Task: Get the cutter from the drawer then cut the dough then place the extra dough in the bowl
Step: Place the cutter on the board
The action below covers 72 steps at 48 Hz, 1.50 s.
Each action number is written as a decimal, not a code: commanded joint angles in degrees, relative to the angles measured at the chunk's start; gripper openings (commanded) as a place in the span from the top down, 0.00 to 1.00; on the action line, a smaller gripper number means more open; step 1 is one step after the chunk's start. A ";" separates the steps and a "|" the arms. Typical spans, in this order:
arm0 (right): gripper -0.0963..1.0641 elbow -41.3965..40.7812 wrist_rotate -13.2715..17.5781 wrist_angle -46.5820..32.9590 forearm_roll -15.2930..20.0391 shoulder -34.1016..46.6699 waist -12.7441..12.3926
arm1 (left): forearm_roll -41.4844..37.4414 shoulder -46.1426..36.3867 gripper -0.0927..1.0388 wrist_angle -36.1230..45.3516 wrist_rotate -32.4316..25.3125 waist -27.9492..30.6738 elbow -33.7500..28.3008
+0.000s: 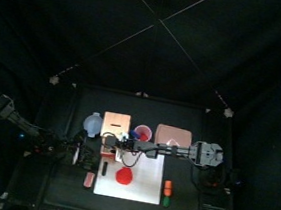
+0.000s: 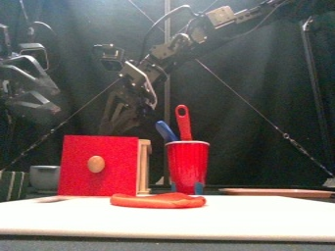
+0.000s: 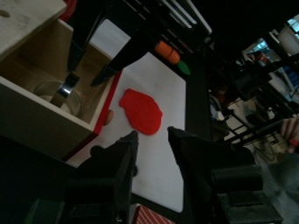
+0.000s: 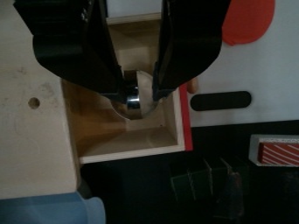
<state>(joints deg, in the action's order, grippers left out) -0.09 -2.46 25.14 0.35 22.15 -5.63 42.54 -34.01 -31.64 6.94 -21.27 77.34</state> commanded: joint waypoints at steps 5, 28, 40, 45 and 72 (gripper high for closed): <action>0.31 0.70 -0.09 -0.18 0.00 -0.70 -0.79 | -0.09 -0.09 0.26 -0.18 0.00 0.18 -0.35; 0.46 1.32 -0.18 0.70 -1.32 0.18 -0.97 | 0.00 0.00 0.26 -0.26 0.00 0.44 -0.18; 0.47 4.04 -0.44 2.81 -2.37 -1.05 -0.79 | 0.09 0.00 0.26 -0.26 0.09 0.53 -0.26; 0.47 4.66 -0.18 3.52 -3.16 -1.41 -0.70 | 0.09 0.00 0.26 -0.18 0.09 0.62 -0.26; 0.47 4.66 -0.18 4.48 -3.60 -5.54 -0.53 | 0.09 0.00 0.26 -0.18 0.18 0.53 -0.18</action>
<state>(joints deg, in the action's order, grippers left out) 3.69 -2.72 29.79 -3.25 20.48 -6.15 42.80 -34.01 -31.64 7.29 -20.74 77.70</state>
